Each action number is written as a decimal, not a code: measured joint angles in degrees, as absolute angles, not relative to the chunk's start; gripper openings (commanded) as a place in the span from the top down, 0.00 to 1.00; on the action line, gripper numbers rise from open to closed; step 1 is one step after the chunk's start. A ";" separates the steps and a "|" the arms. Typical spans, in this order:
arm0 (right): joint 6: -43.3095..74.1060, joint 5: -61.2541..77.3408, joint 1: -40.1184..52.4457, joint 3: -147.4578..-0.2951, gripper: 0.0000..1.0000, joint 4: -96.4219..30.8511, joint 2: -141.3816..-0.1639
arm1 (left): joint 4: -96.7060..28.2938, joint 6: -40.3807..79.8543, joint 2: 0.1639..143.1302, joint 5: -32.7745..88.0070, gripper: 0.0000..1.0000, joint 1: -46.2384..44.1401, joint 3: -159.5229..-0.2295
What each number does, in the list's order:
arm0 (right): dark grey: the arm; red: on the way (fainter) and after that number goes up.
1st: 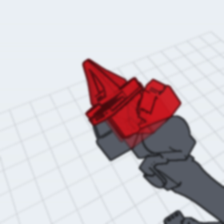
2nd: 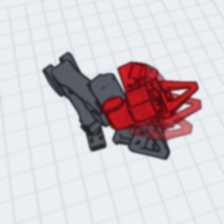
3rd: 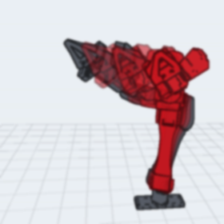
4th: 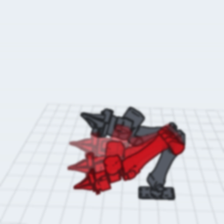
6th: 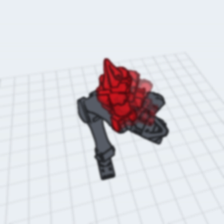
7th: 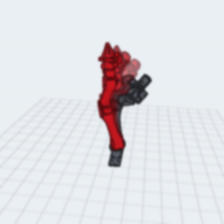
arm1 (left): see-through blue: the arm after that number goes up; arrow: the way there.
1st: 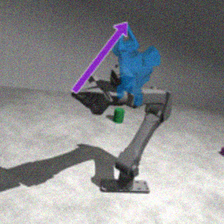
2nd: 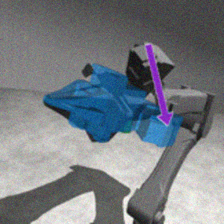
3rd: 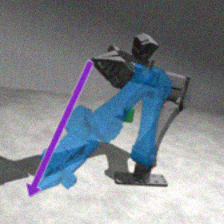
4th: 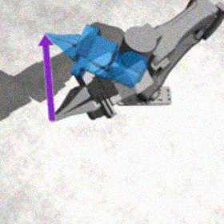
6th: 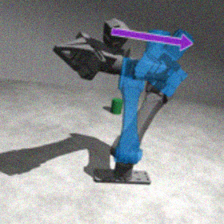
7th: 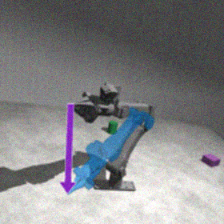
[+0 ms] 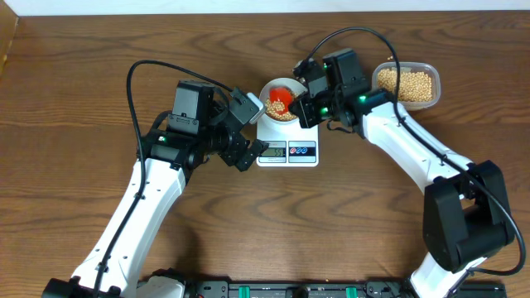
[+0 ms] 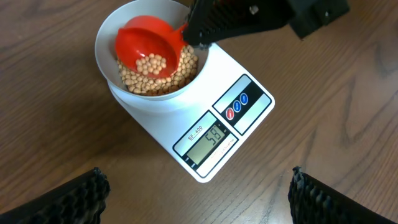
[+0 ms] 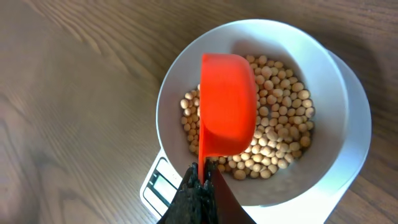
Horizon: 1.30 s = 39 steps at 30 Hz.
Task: Scoop item into bowl and weigh 50g on scale
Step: 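Lift the red scoop out of the bowl, keeping it tilted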
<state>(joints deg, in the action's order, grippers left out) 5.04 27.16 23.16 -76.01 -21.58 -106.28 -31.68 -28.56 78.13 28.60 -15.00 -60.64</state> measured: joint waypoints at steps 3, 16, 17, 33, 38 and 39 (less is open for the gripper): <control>5.65 29.65 22.09 -76.01 0.99 -20.97 -106.30 | -31.66 -28.56 78.13 28.60 0.05 -15.00 -60.64; 7.46 38.28 18.33 -76.01 0.99 -18.83 -106.34 | -31.68 -28.56 78.13 28.60 0.05 -15.00 -60.66; 7.49 38.54 18.33 -76.01 0.99 -18.83 -106.34 | -31.66 -28.56 78.13 28.60 0.05 -15.00 -60.64; 7.46 39.57 18.26 -76.01 0.99 -18.85 -106.37 | -31.68 -28.56 78.13 28.60 0.05 -15.00 -60.64; 7.46 39.88 18.26 -76.01 0.99 -19.03 -106.37 | -31.68 -28.56 78.13 28.60 0.05 -15.00 -60.66; 7.44 39.90 18.26 -76.01 0.99 -19.03 -106.37 | -31.68 -28.56 78.13 28.60 0.05 -15.00 -60.64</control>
<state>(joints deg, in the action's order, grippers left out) 7.44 39.90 18.26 -76.01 -19.03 -106.37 -31.68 -28.56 78.13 28.60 -15.00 -60.64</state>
